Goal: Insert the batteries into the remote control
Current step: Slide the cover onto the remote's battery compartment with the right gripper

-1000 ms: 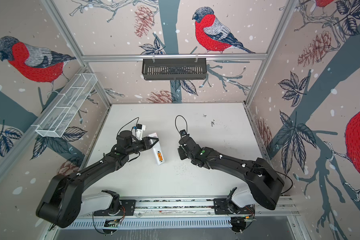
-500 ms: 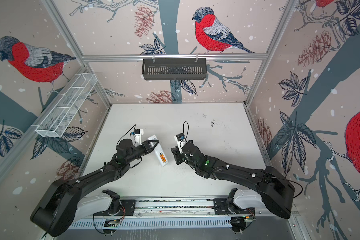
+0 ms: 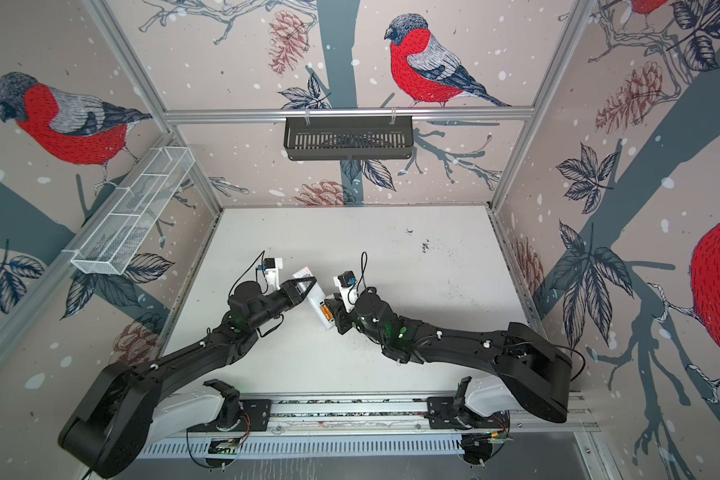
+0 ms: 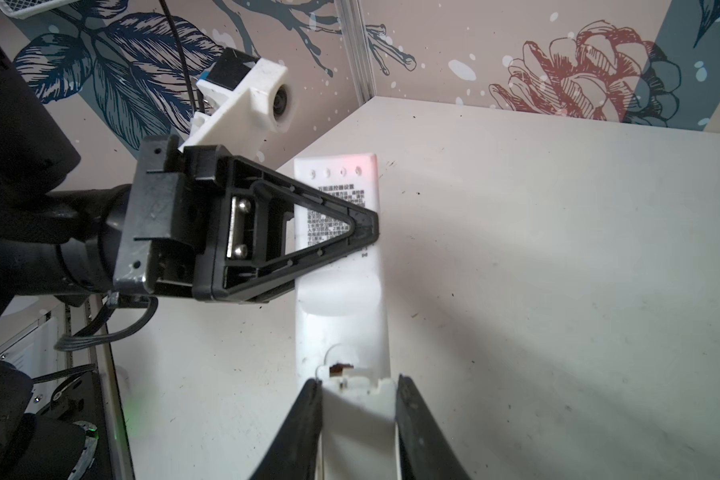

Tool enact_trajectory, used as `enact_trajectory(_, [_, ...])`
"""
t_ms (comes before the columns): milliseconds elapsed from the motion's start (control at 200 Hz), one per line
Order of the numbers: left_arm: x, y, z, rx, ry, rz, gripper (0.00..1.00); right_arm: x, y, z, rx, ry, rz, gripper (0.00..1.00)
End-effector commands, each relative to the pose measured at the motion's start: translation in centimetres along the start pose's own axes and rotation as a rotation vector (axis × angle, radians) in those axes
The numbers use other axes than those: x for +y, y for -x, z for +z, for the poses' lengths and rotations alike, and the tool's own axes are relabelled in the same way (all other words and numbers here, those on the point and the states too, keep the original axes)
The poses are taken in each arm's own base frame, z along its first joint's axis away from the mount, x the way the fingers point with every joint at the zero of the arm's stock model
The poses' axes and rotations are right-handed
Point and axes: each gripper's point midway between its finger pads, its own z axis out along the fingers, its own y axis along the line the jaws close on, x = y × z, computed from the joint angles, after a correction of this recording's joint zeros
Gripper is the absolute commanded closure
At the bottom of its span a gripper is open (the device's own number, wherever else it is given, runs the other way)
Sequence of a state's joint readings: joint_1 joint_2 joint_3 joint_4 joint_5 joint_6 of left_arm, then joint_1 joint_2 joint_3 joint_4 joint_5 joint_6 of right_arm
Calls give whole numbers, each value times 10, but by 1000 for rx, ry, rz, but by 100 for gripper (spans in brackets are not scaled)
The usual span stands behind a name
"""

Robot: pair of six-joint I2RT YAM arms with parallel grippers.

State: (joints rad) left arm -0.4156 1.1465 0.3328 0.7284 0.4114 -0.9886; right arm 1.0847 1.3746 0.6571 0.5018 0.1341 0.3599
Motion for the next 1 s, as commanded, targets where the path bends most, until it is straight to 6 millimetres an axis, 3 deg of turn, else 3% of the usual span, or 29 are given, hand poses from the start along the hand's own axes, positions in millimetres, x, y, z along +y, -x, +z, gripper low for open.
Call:
enact_trajectory(0, [-18,10,-3,-47,-70,9,100,7,15,3,-65,18,-13,68])
enact_trajectory(305, [-21,13,-5,-55,-73,6,100,13,10,9,-56,18,-47,68])
enact_trajectory(991, [-28,18,-5,-61,-74,23,100,6,-12,10,-9,-15,-100,68])
